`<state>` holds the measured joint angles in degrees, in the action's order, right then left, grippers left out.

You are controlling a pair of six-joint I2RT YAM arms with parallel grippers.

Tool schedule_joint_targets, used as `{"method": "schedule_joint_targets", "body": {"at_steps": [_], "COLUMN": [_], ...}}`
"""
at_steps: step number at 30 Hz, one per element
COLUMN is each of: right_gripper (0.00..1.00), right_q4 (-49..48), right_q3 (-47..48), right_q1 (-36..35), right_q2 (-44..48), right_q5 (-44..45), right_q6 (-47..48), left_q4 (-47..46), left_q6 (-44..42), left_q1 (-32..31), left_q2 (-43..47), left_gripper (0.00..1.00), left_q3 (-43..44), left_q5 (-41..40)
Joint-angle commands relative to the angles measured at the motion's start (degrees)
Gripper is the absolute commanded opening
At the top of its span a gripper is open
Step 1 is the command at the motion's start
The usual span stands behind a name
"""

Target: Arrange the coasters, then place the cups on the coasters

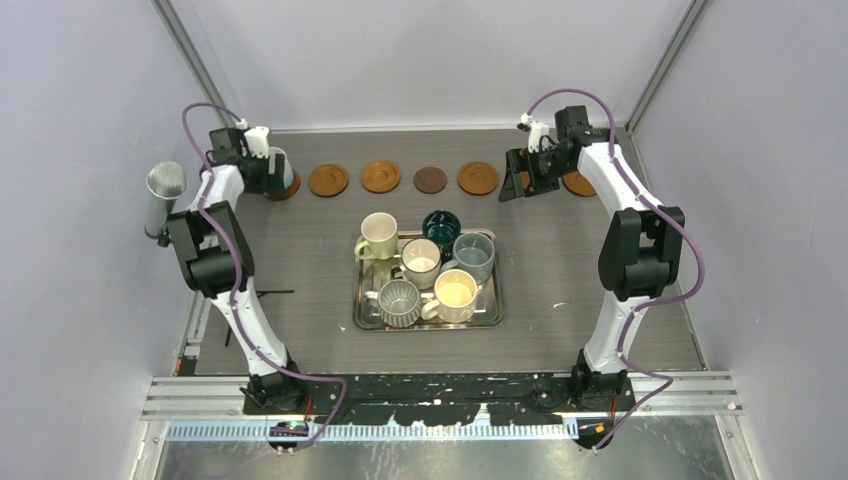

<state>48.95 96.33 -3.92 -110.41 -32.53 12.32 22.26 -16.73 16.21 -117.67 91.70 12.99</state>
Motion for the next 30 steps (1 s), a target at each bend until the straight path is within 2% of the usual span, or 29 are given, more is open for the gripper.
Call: {"method": "schedule_joint_targets", "body": {"at_steps": [1,8,15,21,25,30], "right_gripper": [0.88,0.88,0.88,0.88,0.88,0.88], "right_q4": [-0.21,-0.22,-0.25,-0.26,-0.2,-0.6], "right_q3": [1.54,1.53,1.51,1.57,0.97,0.67], "right_q1": [0.19,0.2,0.19,0.18,0.21,0.19], "right_q2": [0.15,-0.09,-0.22,-0.16,0.25,0.05], "right_q5": [-1.82,-2.44,-2.45,-1.4,-1.04,-1.39], "right_q6": [0.73,0.59,0.52,0.43,0.51,-0.14], "left_q4": [2.03,2.45,3.21,14.58,29.55,39.78], "left_q6": [0.04,-3.13,-9.43,-20.3,-31.65,-40.12], "left_q1": [0.05,-2.11,-7.94,-13.67,-13.75,-14.02], "left_q2": [5.58,9.78,13.38,16.14,16.95,16.15], "left_gripper": [0.87,0.92,0.93,0.95,0.94,0.91], "left_q3": [0.3,-3.22,-5.92,-6.48,-5.32,-5.15], "left_q5": [-1.19,-0.51,1.12,11.98,22.43,23.16]}}
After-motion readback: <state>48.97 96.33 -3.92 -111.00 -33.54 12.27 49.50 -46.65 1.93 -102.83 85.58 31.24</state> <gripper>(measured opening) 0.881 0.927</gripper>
